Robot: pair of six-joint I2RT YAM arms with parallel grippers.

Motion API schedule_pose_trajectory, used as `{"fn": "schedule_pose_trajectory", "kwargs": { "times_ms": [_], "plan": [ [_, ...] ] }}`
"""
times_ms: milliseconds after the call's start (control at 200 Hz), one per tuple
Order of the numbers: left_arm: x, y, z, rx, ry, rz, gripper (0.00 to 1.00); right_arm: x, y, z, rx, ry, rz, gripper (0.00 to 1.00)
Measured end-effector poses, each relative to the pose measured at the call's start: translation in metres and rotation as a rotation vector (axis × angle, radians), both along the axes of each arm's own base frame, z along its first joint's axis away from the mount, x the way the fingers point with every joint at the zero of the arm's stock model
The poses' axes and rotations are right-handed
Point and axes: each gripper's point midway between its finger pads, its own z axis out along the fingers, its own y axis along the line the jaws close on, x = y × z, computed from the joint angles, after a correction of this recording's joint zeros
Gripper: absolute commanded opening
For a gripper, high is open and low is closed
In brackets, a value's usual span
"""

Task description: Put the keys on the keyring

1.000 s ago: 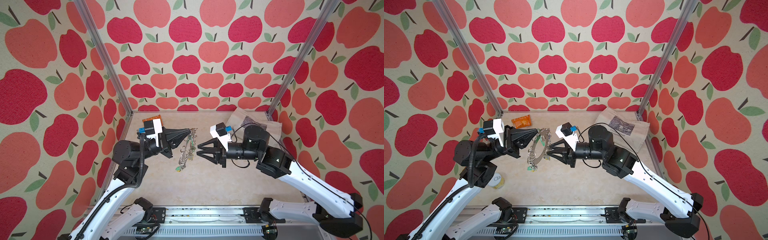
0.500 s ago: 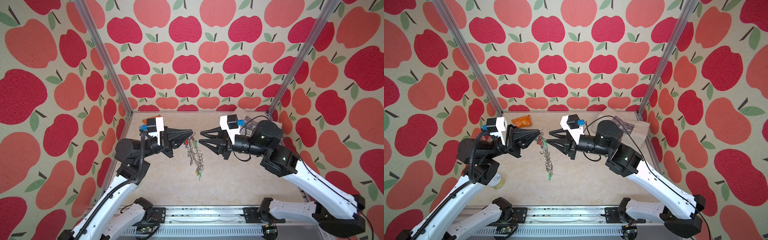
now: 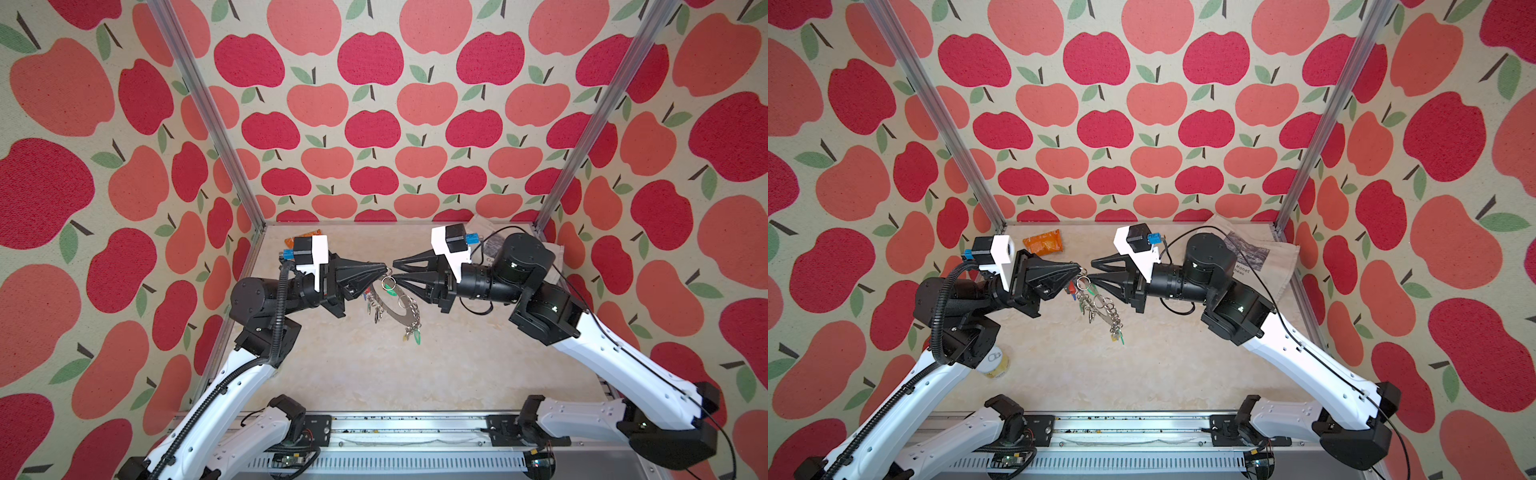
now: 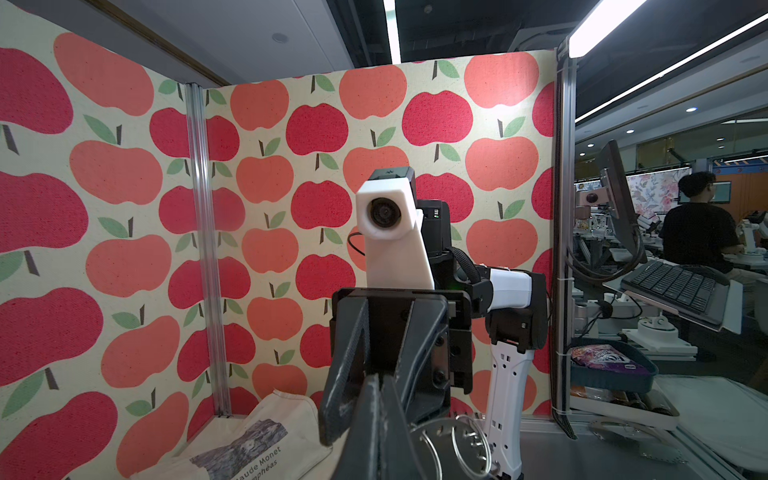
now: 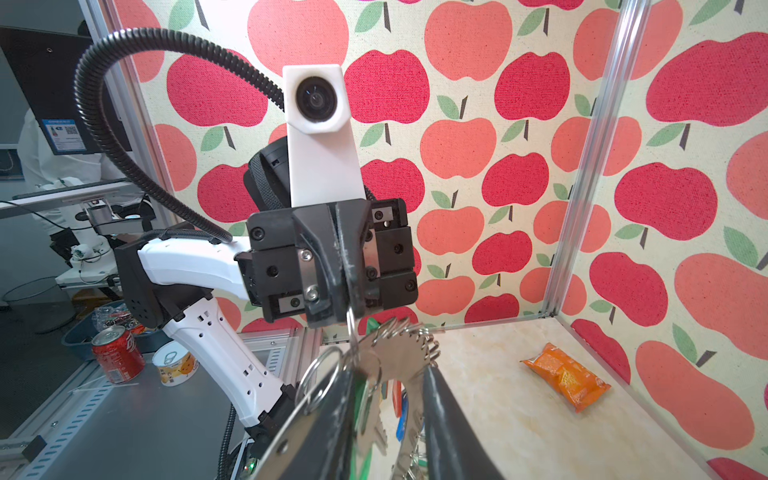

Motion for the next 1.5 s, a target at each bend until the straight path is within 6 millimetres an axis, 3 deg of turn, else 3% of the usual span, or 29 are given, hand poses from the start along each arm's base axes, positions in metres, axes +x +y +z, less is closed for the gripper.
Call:
{"fn": "schedule_pose_trajectory", "kwargs": {
  "times_ms": [360, 600, 1091, 1206, 1501],
  "plan": [
    [0.0, -0.001, -0.002, 0.007, 0.008, -0.013, 0.0, -0.008, 0.001, 0.008, 0.015, -0.011, 0.051, 0.21],
    [-0.001, -0.001, -0.002, 0.011, 0.009, -0.023, 0.0, -0.01, 0.003, 0.009, 0.011, -0.005, 0.068, 0.01],
    [0.0, 0.0, -0.006, 0.036, 0.056, -0.019, 0.0, -0.009, 0.004, 0.007, -0.09, 0.015, 0.069, 0.0],
    [-0.001, 0.0, -0.008, 0.058, 0.073, -0.013, 0.16, -0.01, 0.004, 0.005, -0.139, 0.019, 0.071, 0.0],
    [-0.003, 0.002, -0.016, 0.13, 0.116, 0.012, 0.24, -0.014, -0.006, 0.002, -0.232, 0.03, 0.067, 0.0]
  ]
}}
